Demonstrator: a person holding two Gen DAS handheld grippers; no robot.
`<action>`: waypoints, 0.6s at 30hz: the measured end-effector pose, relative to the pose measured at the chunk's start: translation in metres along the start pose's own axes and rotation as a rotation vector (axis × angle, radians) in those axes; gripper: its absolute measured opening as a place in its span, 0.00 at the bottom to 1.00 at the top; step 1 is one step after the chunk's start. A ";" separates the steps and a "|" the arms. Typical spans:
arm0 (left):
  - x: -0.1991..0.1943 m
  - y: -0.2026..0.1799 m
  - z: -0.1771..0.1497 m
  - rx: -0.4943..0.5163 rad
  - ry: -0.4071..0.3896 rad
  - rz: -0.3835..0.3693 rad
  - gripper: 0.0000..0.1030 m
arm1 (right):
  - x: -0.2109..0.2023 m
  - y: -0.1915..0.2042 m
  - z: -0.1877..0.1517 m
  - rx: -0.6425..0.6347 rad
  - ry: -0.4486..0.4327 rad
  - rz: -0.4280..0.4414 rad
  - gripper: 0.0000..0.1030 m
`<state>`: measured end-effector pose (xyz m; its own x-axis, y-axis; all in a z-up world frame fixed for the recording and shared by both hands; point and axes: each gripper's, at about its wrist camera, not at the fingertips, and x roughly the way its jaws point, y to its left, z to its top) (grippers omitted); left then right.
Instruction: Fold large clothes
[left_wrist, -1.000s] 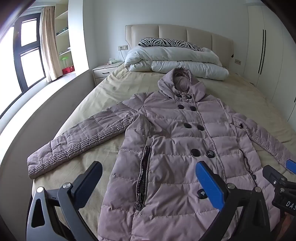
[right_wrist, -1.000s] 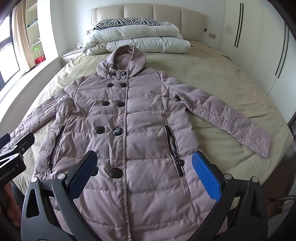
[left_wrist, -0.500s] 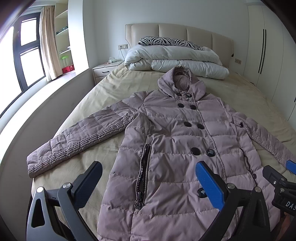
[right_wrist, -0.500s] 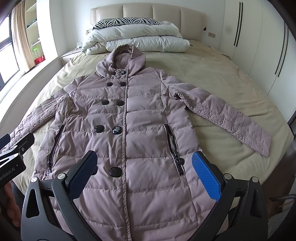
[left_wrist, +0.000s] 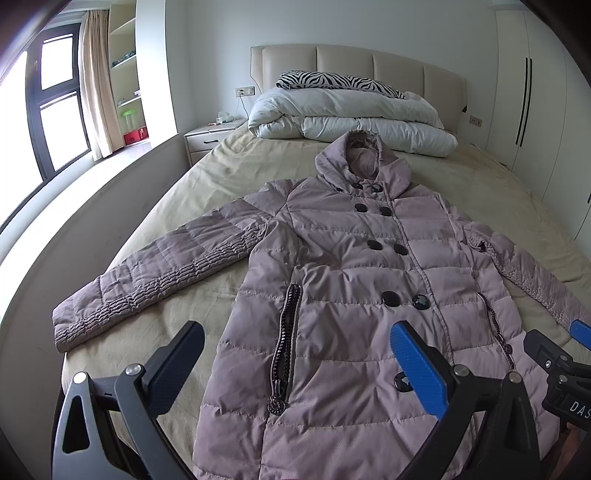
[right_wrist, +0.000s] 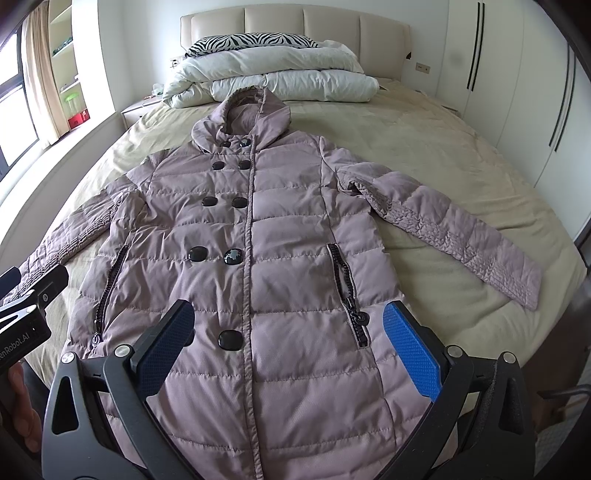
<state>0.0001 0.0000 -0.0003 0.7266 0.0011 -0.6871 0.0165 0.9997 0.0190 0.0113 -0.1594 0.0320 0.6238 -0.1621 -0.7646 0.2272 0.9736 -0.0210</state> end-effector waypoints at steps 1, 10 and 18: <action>0.000 0.000 0.000 0.000 0.001 -0.001 1.00 | 0.000 0.000 0.001 0.000 0.001 0.000 1.00; 0.000 0.000 0.000 0.000 0.002 -0.001 1.00 | 0.000 0.000 0.000 0.001 0.002 0.001 1.00; 0.000 0.000 0.000 -0.001 0.003 -0.001 1.00 | 0.000 0.000 -0.001 0.001 0.004 0.002 1.00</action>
<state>0.0001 0.0000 -0.0001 0.7245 0.0002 -0.6893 0.0167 0.9997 0.0178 0.0107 -0.1590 0.0319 0.6213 -0.1599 -0.7671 0.2271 0.9737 -0.0190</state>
